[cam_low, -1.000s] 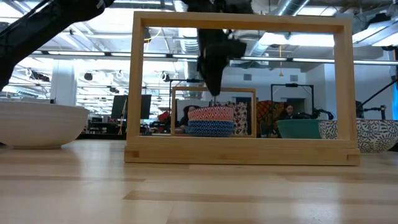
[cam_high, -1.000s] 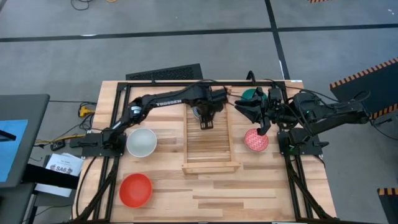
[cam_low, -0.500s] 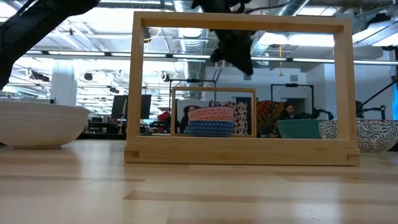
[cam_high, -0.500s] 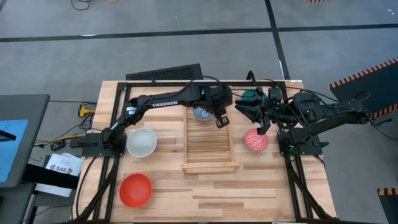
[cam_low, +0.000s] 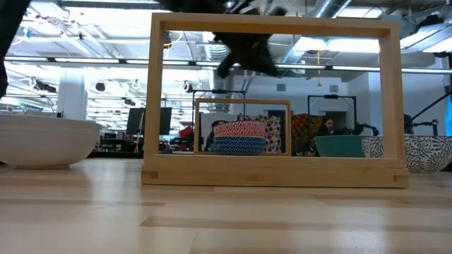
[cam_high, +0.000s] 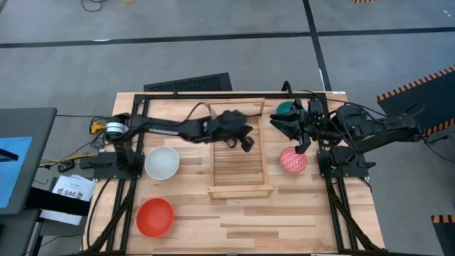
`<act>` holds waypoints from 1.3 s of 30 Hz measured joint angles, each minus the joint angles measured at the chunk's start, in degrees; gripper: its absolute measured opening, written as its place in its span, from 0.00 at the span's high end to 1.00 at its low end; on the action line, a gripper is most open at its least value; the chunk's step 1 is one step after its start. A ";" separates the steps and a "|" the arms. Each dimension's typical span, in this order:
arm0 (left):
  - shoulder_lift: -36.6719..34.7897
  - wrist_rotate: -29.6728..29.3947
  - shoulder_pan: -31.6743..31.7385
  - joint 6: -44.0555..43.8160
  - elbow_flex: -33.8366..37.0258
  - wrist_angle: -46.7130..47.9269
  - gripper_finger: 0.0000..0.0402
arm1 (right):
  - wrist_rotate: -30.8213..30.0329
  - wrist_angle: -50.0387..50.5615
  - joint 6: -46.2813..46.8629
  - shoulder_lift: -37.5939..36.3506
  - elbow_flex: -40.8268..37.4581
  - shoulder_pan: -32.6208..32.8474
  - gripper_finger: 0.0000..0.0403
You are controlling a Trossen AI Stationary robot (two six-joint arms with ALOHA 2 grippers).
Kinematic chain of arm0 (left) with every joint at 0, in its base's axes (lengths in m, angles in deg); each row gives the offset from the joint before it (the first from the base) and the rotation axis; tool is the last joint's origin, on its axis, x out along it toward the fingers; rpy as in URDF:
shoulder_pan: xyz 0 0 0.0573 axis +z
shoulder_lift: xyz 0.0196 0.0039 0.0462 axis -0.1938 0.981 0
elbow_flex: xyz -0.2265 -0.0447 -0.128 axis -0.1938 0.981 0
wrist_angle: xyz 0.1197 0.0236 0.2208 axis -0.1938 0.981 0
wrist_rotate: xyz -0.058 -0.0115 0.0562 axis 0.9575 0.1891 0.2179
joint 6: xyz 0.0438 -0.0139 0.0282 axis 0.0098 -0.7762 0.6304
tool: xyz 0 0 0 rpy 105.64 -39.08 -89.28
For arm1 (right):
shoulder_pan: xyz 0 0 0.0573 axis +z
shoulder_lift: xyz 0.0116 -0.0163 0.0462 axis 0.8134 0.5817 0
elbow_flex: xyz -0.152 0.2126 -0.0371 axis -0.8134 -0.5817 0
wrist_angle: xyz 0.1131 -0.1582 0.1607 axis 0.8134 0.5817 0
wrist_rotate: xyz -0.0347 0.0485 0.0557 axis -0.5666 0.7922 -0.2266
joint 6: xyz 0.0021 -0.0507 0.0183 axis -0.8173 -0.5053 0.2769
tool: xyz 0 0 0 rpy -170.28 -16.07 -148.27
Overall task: Place and stack bowls onto a shelf
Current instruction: Stack the blue patterned bowl on top of the yellow patterned bowl on the shelf
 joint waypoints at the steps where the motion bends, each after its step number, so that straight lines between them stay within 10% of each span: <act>1: -1.00 -2.49 -0.58 -0.95 3.87 -4.05 1.00 | 0.00 0.05 -0.02 0.00 0.00 0.00 0.69; 6: -2.02 -9.76 -4.46 -5.38 15.72 -20.69 1.00 | 0.00 0.21 -0.74 0.00 0.00 -0.11 0.69; 15: 1.29 -21.53 -5.91 -3.69 16.21 -25.17 1.00 | -0.10 0.18 -0.87 0.09 0.00 -1.25 0.69; 39: 5.03 -19.79 -3.53 -7.90 15.71 -20.52 1.00 | -0.20 1.33 -0.83 0.11 0.00 -1.53 0.69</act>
